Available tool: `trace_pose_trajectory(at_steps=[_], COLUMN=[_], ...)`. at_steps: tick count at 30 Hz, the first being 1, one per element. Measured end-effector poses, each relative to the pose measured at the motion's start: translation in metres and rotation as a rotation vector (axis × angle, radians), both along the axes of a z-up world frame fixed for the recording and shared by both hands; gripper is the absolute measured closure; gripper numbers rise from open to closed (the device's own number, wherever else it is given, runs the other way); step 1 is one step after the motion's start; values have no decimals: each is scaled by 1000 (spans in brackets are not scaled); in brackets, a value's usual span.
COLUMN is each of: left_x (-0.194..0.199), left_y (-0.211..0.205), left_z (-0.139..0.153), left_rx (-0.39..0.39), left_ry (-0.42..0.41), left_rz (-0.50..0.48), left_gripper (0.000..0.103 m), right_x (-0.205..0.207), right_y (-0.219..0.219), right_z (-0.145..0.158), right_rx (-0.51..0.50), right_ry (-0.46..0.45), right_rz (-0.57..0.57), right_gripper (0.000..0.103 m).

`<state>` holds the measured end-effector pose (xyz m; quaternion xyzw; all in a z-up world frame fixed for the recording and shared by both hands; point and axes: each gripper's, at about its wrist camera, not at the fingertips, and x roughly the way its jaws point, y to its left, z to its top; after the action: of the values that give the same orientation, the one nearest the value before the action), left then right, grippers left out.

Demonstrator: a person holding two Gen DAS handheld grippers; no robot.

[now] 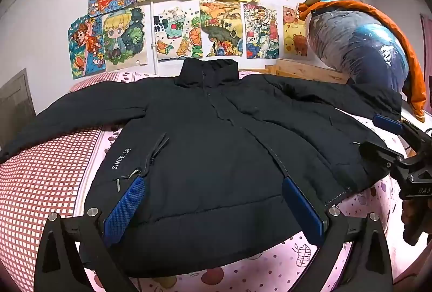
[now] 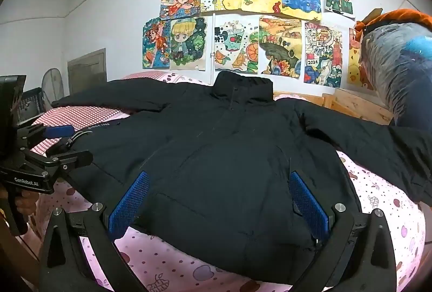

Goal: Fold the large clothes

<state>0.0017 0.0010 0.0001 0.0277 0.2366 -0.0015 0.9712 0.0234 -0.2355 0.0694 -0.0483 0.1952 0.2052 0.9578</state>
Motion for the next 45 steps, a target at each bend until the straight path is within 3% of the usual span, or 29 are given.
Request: trace_pose_trajectory(at_steps=[45], left_x=[-2], left_y=[2], left_z=[-3], left_rx=[-3], left_ry=[0], left_rz=[-2], left_gripper=[0], right_x=[-4], right_y=[13], right_z=[-9], right_rx=[-6], right_ry=[11], right_rz=[8], right_gripper=[1])
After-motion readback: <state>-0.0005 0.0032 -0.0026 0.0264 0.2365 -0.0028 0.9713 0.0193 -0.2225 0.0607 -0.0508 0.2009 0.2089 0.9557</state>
